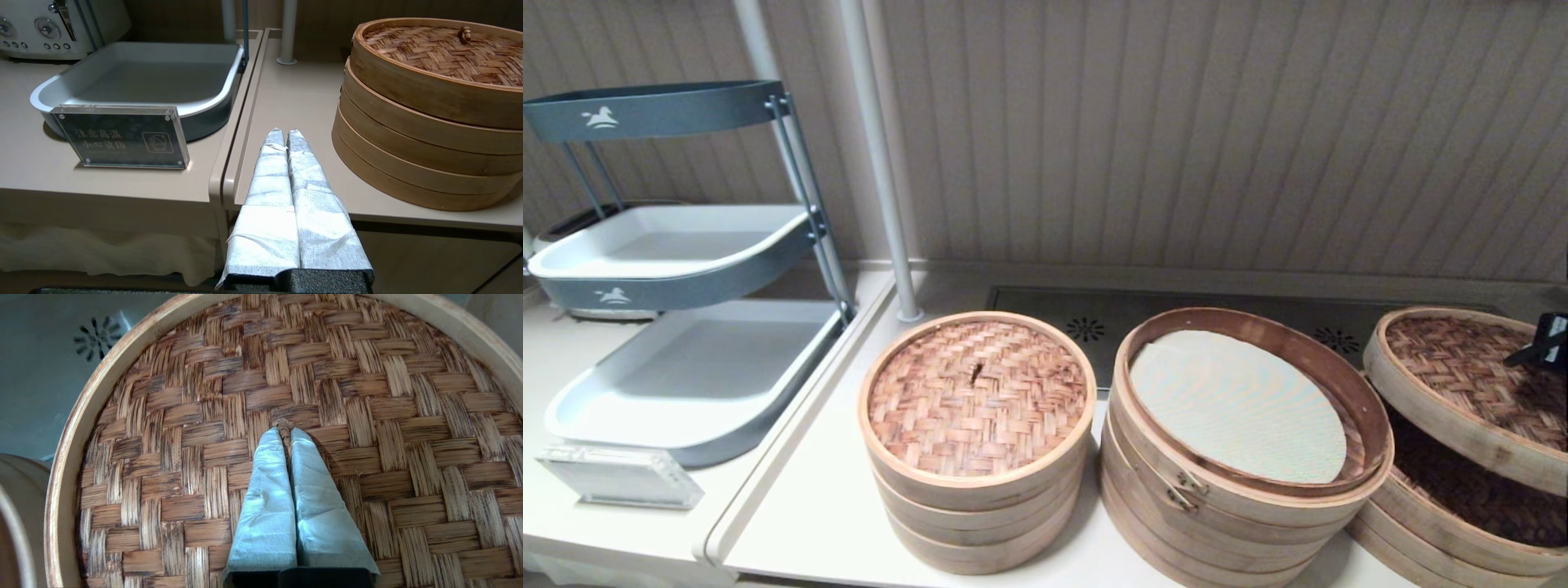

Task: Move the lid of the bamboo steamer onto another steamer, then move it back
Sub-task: Put the steamer

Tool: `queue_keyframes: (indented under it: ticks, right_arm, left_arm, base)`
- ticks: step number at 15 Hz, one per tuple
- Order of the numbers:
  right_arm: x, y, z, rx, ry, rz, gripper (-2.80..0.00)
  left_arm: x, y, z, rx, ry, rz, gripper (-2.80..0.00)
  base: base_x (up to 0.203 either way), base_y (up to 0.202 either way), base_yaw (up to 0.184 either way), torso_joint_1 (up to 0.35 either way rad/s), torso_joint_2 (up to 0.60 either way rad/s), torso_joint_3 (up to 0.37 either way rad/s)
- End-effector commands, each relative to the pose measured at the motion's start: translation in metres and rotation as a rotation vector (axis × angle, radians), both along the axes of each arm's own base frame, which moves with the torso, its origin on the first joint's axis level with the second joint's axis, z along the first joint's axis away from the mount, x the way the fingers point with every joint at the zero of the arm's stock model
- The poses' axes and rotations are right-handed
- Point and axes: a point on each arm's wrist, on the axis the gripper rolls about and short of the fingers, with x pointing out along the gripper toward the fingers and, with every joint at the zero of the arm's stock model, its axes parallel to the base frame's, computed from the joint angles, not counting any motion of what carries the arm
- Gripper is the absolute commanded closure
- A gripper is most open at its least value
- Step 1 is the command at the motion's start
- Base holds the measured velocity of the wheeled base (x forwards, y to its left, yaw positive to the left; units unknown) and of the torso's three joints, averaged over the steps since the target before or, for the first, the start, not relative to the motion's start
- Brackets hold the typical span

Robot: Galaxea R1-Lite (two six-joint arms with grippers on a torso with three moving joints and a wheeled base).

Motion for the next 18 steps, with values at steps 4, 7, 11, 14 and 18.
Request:
queue_keyframes:
  ticks: [4,7,11,14,18]
  right_arm:
    - [0.014,-0.007,-0.03,0.01,0.013,0.002,0.0]
    - [0.019,-0.009,-0.037,0.02,0.026,0.002,0.0]
    - [0.019,-0.009,-0.044,0.055,0.037,0.043,0.0]
    - [0.021,-0.01,-0.048,0.069,0.043,0.053,0.0]
    - [0.023,-0.01,-0.051,0.075,0.052,0.054,0.0]
  left_arm:
    - [0.002,0.0,-0.007,0.0,0.022,0.0,0.0]
    - [0.002,0.0,-0.007,0.0,0.022,0.0,0.0]
    - [0.002,0.0,-0.007,0.0,0.024,0.002,0.0]
    - [0.002,0.0,-0.007,0.0,0.022,0.0,0.0]
    - [0.002,0.0,-0.007,0.0,0.022,0.0,0.0]
  base:
    - [0.0,0.0,0.0,0.0,0.0,0.0]
    - [0.0,0.0,0.0,0.0,0.0,0.0]
    - [0.0,0.0,0.0,0.0,0.0,0.0]
    - [0.0,0.0,0.0,0.0,0.0,0.0]
    - [0.0,0.0,0.0,0.0,0.0,0.0]
